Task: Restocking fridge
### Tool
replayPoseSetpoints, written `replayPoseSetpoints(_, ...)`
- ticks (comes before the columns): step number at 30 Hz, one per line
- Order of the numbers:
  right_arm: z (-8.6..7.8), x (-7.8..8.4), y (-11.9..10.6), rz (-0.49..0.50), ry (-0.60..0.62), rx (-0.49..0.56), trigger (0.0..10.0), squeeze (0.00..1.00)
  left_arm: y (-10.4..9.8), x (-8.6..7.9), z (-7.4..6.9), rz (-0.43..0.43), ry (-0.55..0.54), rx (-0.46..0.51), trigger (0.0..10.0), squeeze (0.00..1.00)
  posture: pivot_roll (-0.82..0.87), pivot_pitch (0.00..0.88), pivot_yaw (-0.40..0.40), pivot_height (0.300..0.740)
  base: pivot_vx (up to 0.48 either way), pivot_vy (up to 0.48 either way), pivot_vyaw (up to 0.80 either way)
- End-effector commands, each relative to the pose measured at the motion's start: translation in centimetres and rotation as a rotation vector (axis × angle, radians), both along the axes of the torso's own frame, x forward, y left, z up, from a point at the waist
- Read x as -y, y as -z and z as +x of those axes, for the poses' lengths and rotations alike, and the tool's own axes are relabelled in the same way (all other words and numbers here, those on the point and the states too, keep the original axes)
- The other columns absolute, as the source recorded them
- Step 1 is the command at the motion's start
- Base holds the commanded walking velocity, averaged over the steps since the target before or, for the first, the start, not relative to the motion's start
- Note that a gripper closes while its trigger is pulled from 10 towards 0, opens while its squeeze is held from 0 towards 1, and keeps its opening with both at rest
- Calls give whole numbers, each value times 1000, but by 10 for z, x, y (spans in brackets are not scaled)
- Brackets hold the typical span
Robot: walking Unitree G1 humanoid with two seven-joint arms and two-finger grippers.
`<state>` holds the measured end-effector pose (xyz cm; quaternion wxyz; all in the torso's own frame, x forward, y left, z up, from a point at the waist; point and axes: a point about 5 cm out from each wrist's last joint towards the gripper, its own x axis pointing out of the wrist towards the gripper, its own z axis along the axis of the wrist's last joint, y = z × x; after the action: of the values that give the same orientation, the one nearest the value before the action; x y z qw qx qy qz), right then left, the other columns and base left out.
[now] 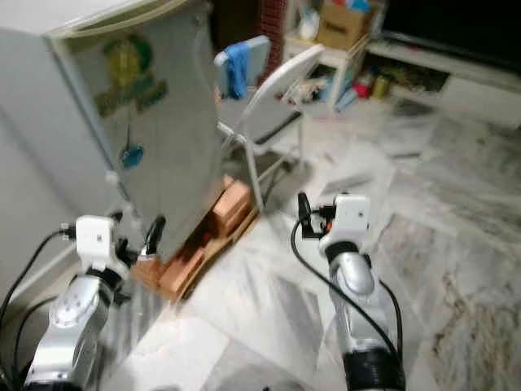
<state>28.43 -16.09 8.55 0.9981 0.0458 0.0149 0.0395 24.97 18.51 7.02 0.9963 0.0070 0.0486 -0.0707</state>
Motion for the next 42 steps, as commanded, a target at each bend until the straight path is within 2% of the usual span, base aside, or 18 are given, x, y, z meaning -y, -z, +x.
replayPoseSetpoints(1, 4, -10, -9, 6, -25, 38, 10000, 0, 0, -11, -1, 22, -39, -8, 10000, 0, -23, 0, -30, 740, 266, 398, -431)
replayPoseSetpoints(16, 7, -10, -10, -25, -21, 42, 10000, 0, -2, -14, 0, 36, -47, 6, 10000, 0, -21, 11, -25, 740, 16, 467, 0)
replayPoseSetpoints(32, 8, -12, -10, -33, -14, 39, 10000, 0, -6, -11, 7, 51, -14, 21, 10000, 0, -16, 35, -21, 740, 0, 23, -800)
replayPoseSetpoints(38, 5, -12, -8, -34, -19, 30, 10000, 0, -10, -17, 18, 64, -49, 32, 10000, 0, -24, 39, -28, 740, 0, 0, -483)
replayPoseSetpoints(39, 5, -10, -8, -41, -13, 27, 10000, 0, -10, -23, 24, 94, -98, 24, 10000, 0, -27, 40, -29, 740, 0, 0, 0)
replayPoseSetpoints(42, 4, -7, -8, -48, -6, 25, 10000, 0, -14, -34, 33, 112, -177, 16, 10000, 0, -33, 42, -29, 740, 0, 0, 0)
